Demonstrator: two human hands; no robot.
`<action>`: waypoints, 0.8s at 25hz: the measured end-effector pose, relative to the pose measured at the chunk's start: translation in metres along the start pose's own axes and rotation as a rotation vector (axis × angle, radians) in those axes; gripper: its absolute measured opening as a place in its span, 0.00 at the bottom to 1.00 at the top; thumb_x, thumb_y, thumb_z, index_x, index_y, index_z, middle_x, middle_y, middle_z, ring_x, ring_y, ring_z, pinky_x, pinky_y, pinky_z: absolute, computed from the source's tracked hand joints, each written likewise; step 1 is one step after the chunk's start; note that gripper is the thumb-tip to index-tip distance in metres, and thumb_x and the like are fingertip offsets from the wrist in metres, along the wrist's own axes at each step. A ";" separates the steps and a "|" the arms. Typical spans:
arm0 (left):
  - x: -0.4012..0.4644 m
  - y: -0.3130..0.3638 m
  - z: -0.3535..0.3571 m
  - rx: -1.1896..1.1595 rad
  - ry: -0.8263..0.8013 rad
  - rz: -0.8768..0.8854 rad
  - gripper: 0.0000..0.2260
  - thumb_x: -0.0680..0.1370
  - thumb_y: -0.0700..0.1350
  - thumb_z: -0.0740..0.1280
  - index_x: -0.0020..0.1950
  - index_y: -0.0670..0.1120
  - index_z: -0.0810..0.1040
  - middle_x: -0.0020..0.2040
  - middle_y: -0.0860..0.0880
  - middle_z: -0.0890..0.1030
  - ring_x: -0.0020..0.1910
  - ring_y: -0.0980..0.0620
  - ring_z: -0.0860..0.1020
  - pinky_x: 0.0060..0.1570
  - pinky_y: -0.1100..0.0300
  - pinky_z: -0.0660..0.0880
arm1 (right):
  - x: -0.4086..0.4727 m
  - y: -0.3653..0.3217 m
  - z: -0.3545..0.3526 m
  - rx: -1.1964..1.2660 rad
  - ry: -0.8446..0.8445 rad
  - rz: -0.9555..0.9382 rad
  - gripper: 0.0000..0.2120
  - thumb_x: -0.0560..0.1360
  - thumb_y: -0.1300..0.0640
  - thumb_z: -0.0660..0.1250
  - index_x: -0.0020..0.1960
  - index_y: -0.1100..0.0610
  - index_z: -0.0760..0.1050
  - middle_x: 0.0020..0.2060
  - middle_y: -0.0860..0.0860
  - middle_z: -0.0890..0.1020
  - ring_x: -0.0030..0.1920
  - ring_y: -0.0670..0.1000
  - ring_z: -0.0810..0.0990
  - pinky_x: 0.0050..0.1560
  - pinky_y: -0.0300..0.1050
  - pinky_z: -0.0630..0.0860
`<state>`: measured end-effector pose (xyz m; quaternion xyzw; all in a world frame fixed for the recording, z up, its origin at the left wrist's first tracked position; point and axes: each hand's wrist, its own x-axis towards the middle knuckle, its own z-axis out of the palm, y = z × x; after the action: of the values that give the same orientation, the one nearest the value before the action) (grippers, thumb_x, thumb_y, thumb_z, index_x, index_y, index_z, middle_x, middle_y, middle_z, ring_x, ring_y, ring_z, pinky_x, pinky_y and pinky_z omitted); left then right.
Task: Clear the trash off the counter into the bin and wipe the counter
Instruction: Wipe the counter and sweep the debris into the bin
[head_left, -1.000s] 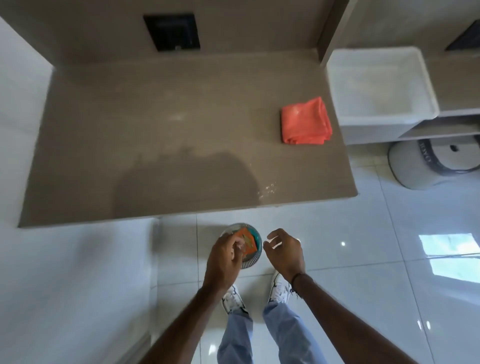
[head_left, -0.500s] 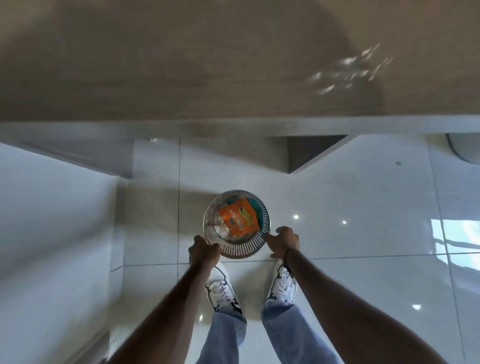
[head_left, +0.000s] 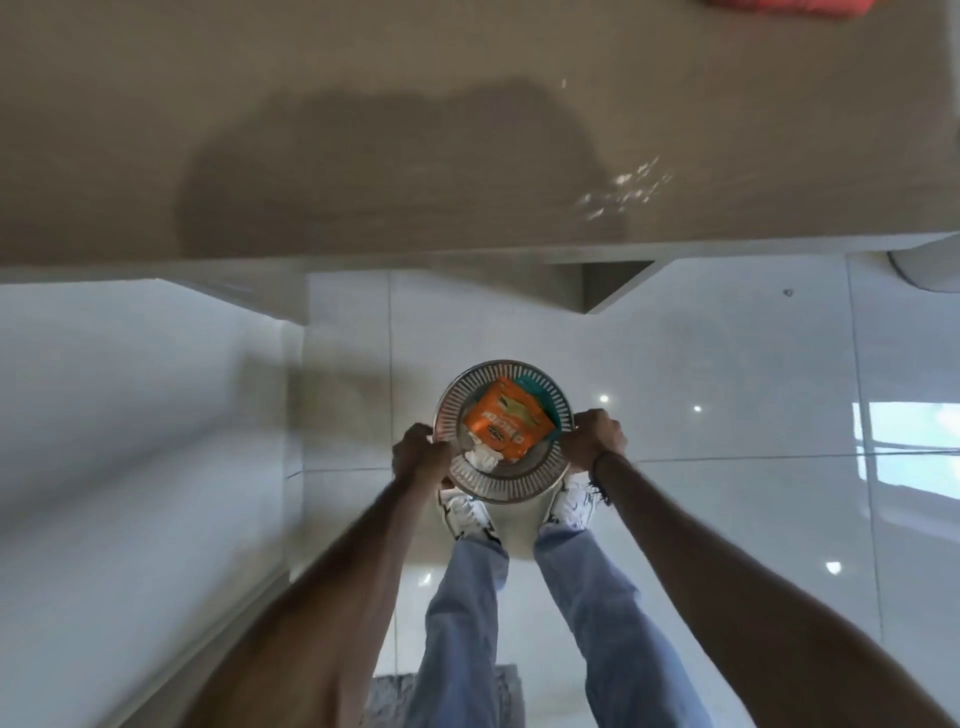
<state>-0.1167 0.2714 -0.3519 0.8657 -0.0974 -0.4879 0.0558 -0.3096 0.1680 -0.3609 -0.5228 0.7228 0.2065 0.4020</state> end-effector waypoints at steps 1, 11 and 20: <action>-0.027 0.006 -0.013 0.024 -0.030 0.044 0.16 0.76 0.49 0.71 0.62 0.43 0.82 0.58 0.38 0.87 0.57 0.38 0.86 0.58 0.50 0.84 | -0.025 0.001 -0.019 -0.019 -0.009 -0.019 0.12 0.72 0.54 0.69 0.53 0.56 0.85 0.50 0.58 0.87 0.52 0.60 0.84 0.47 0.45 0.77; -0.204 0.042 -0.122 -0.217 -0.204 -0.033 0.18 0.80 0.40 0.70 0.68 0.32 0.75 0.63 0.30 0.82 0.56 0.31 0.86 0.56 0.39 0.85 | -0.227 -0.022 -0.183 -0.190 0.416 -0.496 0.15 0.75 0.50 0.66 0.60 0.49 0.82 0.54 0.47 0.87 0.54 0.54 0.85 0.51 0.49 0.81; -0.218 0.097 -0.142 -0.309 -0.183 -0.073 0.22 0.83 0.48 0.67 0.72 0.36 0.69 0.67 0.31 0.79 0.54 0.30 0.86 0.42 0.38 0.87 | -0.194 -0.117 -0.318 -0.298 0.758 -0.788 0.26 0.72 0.54 0.65 0.70 0.55 0.73 0.62 0.56 0.81 0.61 0.61 0.79 0.60 0.56 0.75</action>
<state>-0.1168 0.2256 -0.0781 0.8018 0.0054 -0.5753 0.1615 -0.2928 0.0109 -0.0037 -0.8418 0.5298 -0.0616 0.0830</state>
